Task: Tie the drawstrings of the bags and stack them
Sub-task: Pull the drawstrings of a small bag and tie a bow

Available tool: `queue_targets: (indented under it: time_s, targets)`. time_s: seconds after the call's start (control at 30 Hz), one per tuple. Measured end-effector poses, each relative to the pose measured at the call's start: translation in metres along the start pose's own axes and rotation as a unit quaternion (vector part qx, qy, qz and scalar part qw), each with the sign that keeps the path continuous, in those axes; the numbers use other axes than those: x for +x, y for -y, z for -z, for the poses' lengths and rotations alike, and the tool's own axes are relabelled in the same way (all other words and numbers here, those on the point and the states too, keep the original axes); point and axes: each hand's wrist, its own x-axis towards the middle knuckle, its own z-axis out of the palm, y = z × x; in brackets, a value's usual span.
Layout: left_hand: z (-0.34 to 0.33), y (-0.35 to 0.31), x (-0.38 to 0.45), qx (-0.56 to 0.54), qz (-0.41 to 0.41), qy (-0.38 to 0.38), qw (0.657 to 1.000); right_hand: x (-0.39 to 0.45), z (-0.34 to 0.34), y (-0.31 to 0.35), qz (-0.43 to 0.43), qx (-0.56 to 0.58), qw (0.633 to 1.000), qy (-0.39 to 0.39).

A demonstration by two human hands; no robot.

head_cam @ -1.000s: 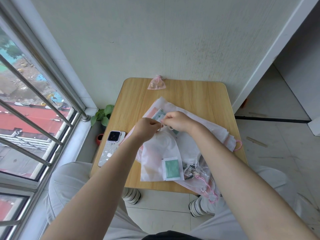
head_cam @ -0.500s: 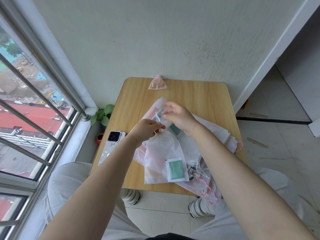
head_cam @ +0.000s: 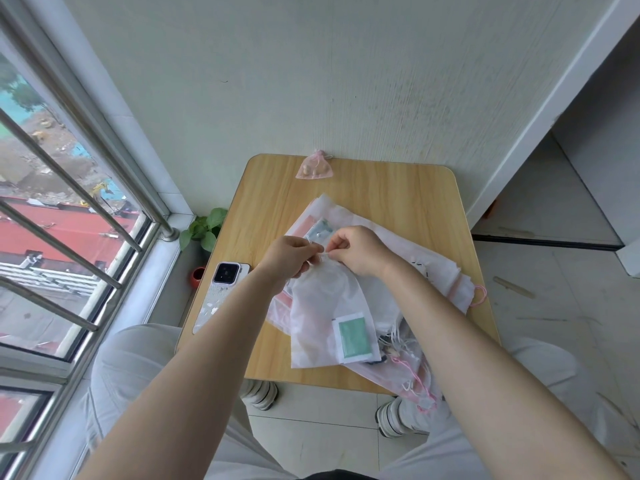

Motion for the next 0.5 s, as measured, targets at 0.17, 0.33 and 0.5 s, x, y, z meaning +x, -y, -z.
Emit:
queue_targets:
  time_s: [0.17,0.33,0.5]
  targets:
    - [-0.0072,0.0014,0.0013,0.035,-0.033,-0.015,0.999,-0.0040,0.0021,0.0017,-0.029,0.009,0.998,0.052]
    - [-0.0078,-0.0010,0.0014,0.079,-0.080,-0.016,0.994,-0.0093,0.0011,0.0051,-0.020,0.100,0.994,0.029]
    - [-0.0087,0.0015,-0.0009,0.064,-0.076,-0.064,0.993,-0.0091,0.0032,0.0047,-0.008,0.078,0.997,0.016]
